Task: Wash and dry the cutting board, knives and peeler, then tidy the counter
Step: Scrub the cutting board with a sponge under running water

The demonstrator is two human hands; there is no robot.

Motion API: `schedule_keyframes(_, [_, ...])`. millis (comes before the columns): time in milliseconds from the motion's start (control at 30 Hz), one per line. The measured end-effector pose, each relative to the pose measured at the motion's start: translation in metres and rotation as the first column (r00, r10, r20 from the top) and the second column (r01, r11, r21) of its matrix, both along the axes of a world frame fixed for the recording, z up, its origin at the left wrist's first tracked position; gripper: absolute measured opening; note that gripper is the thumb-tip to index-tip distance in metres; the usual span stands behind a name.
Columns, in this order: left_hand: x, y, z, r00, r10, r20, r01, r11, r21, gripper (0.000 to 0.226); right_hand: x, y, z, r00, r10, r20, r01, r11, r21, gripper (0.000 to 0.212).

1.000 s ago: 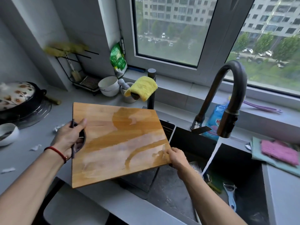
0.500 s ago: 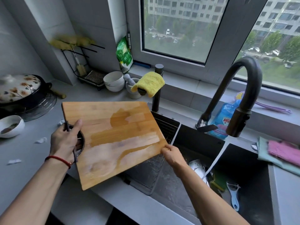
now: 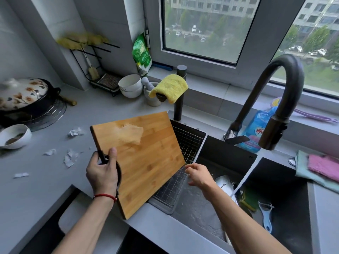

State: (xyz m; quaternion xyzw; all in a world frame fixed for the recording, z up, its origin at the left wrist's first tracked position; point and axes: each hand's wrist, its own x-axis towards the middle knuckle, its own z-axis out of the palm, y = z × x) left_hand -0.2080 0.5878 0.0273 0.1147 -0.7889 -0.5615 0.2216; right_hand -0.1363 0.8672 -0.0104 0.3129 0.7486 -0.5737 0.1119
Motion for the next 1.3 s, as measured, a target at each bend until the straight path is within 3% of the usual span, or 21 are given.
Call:
schedule_keyframes(267, [0.004, -0.002, 0.002, 0.999, -0.037, -0.026, 0.035, 0.998, -0.052, 0.027, 0.015, 0.007, -0.017, 0.997, 0.037, 0.073, -0.036, 0.999, -0.008, 0.025])
schedule_keyframes(533, [-0.03, -0.019, -0.005, 1.0, 0.011, -0.002, -0.012, 0.991, -0.134, 0.043, 0.024, 0.018, -0.025, 0.993, 0.059, 0.101, -0.061, 0.998, 0.016, 0.023])
schedule_keyframes(1033, [-0.061, -0.041, -0.02, 0.972, 0.046, 0.231, -0.012, 0.989, -0.148, 0.036, 0.043, 0.029, -0.031, 0.983, 0.056, 0.173, -0.063, 0.997, 0.037, 0.024])
schedule_keyframes(1167, [-0.063, -0.04, -0.022, 0.949, 0.091, 0.3, -0.036, 0.982, -0.186, 0.04, 0.061, 0.05, -0.046, 0.973, -0.143, 0.183, 0.164, 0.98, -0.11, 0.024])
schedule_keyframes(1233, [-0.062, -0.042, -0.028, 0.931, 0.106, 0.348, -0.03, 0.975, -0.219, 0.043, 0.072, 0.062, -0.05, 0.927, -0.333, 0.171, 0.367, 0.899, -0.241, 0.021])
schedule_keyframes(1300, [-0.061, -0.041, -0.037, 0.908, 0.124, 0.4, -0.022, 0.968, -0.249, 0.045, 0.083, 0.078, -0.053, 0.84, -0.51, 0.185, 0.54, 0.757, -0.366, 0.016])
